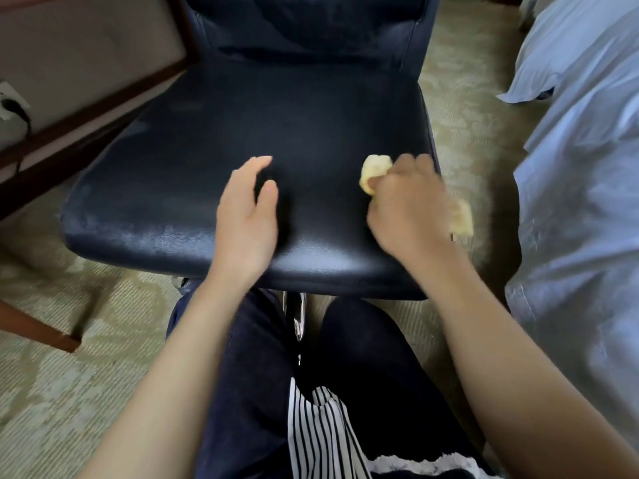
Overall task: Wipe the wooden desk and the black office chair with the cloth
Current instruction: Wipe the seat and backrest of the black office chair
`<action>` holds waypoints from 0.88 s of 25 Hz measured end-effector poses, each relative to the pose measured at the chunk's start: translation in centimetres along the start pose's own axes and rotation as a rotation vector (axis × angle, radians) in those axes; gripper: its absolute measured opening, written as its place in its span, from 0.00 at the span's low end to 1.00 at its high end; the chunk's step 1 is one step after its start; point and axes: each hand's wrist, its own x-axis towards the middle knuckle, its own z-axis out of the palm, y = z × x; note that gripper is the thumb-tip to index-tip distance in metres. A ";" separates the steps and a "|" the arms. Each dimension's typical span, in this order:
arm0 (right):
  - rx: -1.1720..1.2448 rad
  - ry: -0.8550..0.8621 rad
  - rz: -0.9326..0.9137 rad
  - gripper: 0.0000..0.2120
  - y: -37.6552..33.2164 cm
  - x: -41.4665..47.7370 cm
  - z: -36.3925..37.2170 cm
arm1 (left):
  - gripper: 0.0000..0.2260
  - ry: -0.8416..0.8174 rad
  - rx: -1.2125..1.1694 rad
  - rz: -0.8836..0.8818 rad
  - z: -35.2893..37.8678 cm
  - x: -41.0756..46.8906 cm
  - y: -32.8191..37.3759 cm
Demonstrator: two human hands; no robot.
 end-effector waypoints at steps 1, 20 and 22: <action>0.057 -0.005 -0.034 0.13 -2.0 -0.5 -0.1 | 0.16 0.015 0.100 -0.012 -1.0 0.2 -1.4; 0.325 0.184 -0.031 0.19 -3.9 -5.0 4.2 | 0.19 0.106 0.847 -0.024 -4.5 -3.2 -6.6; 0.317 0.199 0.048 0.16 -1.8 -4.1 4.2 | 0.20 0.111 0.905 0.016 -3.8 -4.2 -5.7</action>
